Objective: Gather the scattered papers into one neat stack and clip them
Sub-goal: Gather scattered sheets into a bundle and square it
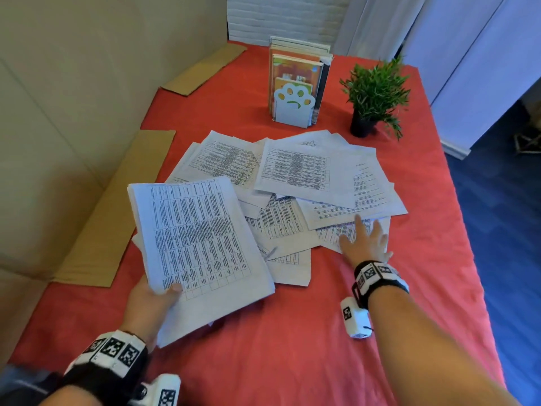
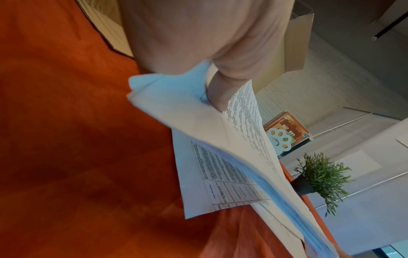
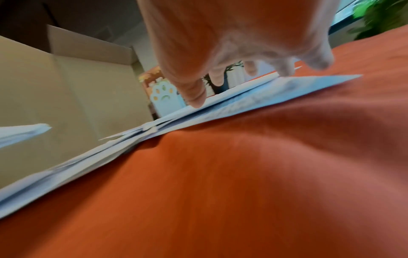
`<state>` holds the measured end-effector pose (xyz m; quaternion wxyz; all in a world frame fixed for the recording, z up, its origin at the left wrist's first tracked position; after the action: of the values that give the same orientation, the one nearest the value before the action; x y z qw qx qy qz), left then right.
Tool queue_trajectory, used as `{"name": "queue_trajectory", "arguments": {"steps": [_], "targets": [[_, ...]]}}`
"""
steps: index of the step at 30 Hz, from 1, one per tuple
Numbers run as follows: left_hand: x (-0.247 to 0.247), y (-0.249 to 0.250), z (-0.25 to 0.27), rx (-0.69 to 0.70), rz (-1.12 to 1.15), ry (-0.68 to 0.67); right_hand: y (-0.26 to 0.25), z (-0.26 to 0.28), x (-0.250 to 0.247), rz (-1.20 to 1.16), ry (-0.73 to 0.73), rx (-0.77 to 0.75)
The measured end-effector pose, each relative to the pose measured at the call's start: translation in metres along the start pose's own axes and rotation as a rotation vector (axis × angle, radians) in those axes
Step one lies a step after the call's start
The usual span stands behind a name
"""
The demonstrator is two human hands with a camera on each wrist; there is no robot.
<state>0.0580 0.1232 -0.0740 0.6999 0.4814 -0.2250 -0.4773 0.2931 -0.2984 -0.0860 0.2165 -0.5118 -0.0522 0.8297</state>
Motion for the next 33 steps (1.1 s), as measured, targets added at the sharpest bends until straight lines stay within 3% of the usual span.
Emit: {"name": "queue_trajectory", "arguments": {"steps": [2, 6, 11, 14, 16, 19, 22, 24, 27, 30, 33], "targets": [[0.002, 0.000, 0.001, -0.002, 0.011, -0.010, -0.001, -0.010, 0.008, 0.051, -0.121, 0.028], [0.009, 0.005, 0.004, -0.001, 0.016, -0.048, -0.038, -0.004, 0.038, 0.291, -0.248, -0.103], [0.016, 0.008, 0.004, -0.008, 0.007, -0.079, -0.061, 0.039, 0.071, 0.371, -0.271, -0.253], [0.024, 0.011, 0.004, -0.018, -0.036, -0.100, -0.060, 0.070, 0.080, 0.397, -0.296, -0.273], [0.030, 0.011, 0.002, -0.028, -0.082, -0.121, -0.059, 0.085, 0.071, 0.378, -0.237, -0.276], [0.050, 0.015, 0.002, -0.033, -0.137, -0.174, -0.058, 0.098, 0.042, 0.137, -0.102, -0.249], [0.080, 0.026, 0.005, -0.019, -0.183, -0.235, -0.049, 0.104, 0.059, -0.464, -0.409, -0.195], [0.106, 0.036, 0.008, 0.020, -0.240, -0.278, -0.038, 0.110, 0.065, -0.630, -0.497, -0.148], [0.147, 0.052, 0.016, 0.082, -0.316, -0.346, -0.016, 0.109, 0.033, -0.671, -0.351, -0.169], [0.182, 0.053, 0.020, 0.049, -0.197, -0.421, 0.028, 0.101, -0.016, -0.667, -0.133, -0.120], [0.182, 0.048, 0.014, 0.028, -0.230, -0.326, 0.091, 0.087, -0.057, -0.711, 0.022, -0.003]]}}
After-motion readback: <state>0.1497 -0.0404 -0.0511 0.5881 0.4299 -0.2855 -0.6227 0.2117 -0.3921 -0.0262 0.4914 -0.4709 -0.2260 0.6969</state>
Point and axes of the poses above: each hand's wrist, its own z-axis away from the middle knuckle, its own x-axis out of the palm, y = z × x, the point moved 10 cm from there along -z, towards the middle knuckle, and after that the axes turned 11 degrees about -y, right-handed, at the moved point
